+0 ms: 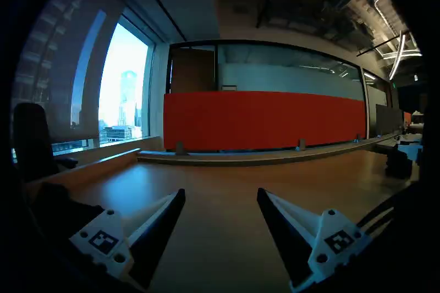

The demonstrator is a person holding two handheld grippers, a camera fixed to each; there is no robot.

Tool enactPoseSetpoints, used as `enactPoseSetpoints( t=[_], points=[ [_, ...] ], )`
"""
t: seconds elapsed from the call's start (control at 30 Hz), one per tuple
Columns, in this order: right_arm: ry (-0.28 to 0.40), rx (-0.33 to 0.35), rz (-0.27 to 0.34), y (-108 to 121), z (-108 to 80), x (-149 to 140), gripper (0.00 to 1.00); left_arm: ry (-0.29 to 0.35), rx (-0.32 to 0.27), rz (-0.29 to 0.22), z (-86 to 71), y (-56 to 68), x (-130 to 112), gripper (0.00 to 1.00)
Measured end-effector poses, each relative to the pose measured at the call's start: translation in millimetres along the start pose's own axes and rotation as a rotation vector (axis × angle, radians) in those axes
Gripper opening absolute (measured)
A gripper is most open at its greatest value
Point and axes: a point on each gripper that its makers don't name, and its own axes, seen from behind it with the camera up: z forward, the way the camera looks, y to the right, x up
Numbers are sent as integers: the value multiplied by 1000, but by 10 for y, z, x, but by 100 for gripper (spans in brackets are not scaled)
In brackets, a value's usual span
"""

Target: Fold towel

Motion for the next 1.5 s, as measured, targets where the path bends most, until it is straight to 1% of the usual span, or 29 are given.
enactPoseSetpoints(
  t=[0.3,0.6,1.5],
  points=[
    [-6,3,-3,-12,-12,-73,99,0,0,0,2,-1,1,97],
    [2,9,-8,-40,-48,-38,99,0,0,0,-3,4,1,97],
    [0,7,-5,-37,-45,-40,99,0,0,0,-4,6,6,97]
  ],
)
